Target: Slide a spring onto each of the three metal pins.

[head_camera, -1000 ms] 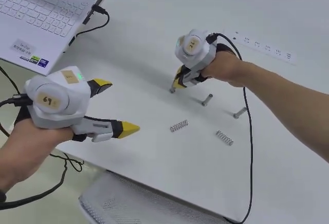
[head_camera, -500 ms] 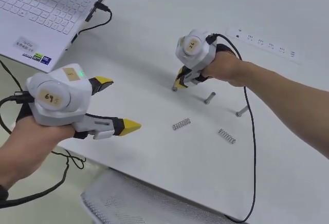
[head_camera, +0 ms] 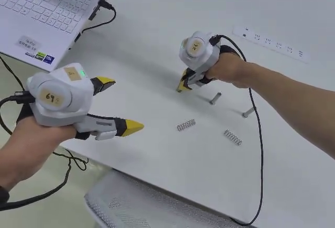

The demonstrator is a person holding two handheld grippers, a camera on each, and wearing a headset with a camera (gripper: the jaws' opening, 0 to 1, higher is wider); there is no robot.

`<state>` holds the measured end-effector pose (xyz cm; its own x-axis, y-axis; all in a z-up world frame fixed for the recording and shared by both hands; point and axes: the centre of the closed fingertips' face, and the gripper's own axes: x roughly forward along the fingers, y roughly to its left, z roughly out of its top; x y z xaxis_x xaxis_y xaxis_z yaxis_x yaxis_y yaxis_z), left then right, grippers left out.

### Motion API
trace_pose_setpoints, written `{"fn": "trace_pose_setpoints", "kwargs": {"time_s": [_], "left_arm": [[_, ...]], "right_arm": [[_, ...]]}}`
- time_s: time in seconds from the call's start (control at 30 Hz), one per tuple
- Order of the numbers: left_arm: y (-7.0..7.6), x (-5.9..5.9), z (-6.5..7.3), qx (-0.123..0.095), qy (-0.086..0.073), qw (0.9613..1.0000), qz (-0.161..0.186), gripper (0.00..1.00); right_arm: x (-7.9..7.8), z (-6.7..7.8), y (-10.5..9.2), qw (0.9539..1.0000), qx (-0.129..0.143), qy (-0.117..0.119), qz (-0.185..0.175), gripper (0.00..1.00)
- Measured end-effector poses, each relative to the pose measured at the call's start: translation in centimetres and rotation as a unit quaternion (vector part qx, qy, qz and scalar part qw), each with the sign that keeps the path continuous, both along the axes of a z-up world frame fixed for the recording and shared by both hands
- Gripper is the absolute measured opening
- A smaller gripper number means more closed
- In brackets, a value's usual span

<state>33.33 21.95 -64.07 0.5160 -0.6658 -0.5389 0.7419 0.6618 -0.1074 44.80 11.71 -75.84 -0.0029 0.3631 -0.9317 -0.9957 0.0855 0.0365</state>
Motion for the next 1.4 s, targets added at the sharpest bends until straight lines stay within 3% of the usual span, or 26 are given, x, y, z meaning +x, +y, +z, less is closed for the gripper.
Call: {"fn": "trace_pose_setpoints", "kwargs": {"time_s": [0.77, 1.4], "left_arm": [[0.1, 0.0, 0.1, 0.0, -0.001, 1.0, 0.001, 0.7], [-0.3, 0.1, 0.4, 0.0, -0.004, 1.0, -0.001, 0.7]], "right_arm": [[0.2, 0.6, -0.4, 0.9999, 0.002, -0.005, -0.01, 0.19], [0.9, 2.7, -0.9, 0.9974, 0.042, -0.013, -0.056, 0.25]]}}
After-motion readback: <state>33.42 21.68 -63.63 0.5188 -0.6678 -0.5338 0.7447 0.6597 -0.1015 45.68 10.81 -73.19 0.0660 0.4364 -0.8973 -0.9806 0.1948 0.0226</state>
